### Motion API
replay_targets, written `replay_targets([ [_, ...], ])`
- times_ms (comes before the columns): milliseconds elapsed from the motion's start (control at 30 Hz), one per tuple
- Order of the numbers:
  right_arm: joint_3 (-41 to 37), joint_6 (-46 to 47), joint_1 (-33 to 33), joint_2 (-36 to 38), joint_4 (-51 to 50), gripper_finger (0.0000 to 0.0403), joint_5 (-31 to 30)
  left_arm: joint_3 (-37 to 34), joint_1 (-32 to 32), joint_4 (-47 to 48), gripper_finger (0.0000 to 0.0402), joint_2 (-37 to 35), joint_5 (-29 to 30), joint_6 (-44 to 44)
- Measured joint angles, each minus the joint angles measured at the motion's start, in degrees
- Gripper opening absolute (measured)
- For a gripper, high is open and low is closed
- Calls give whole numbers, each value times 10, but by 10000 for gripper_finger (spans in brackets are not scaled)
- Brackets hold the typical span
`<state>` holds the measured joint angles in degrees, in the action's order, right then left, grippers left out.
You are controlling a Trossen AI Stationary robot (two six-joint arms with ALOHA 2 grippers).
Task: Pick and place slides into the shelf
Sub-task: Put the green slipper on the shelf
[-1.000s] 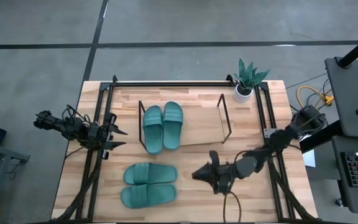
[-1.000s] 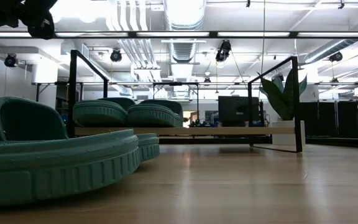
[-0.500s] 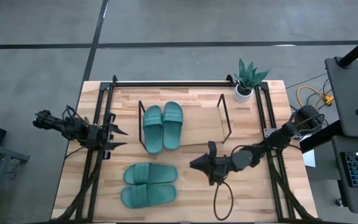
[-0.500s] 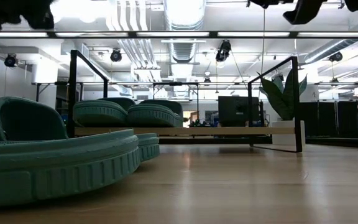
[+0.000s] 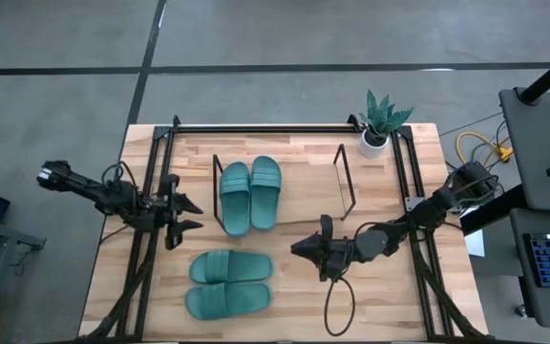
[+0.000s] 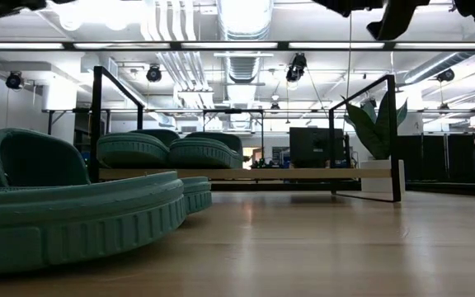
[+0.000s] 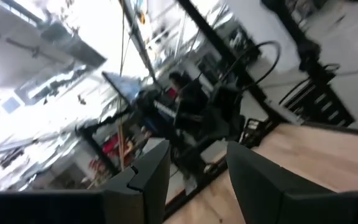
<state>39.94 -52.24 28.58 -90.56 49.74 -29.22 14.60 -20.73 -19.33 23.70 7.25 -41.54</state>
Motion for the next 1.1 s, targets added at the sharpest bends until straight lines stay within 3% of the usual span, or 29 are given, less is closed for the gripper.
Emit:
replay_targets([
  [200,0,-4,-1,0,0,52,-40,82,0,35,144,100,24,19],
  [367,0,-23,-1,0,0,52,-40,165,0,164,153,189,18,102],
  [533,0,-23,-1,0,0,52,-55,237,-6,293,182,277,25,116],
  [767,0,-17,-1,1,-2,52,-103,328,-53,426,187,372,153,141],
  [967,0,-17,-1,1,-2,52,-105,383,-104,541,187,416,163,281],
  [1100,0,-17,-1,1,-2,52,-105,400,-135,630,187,439,201,381],
])
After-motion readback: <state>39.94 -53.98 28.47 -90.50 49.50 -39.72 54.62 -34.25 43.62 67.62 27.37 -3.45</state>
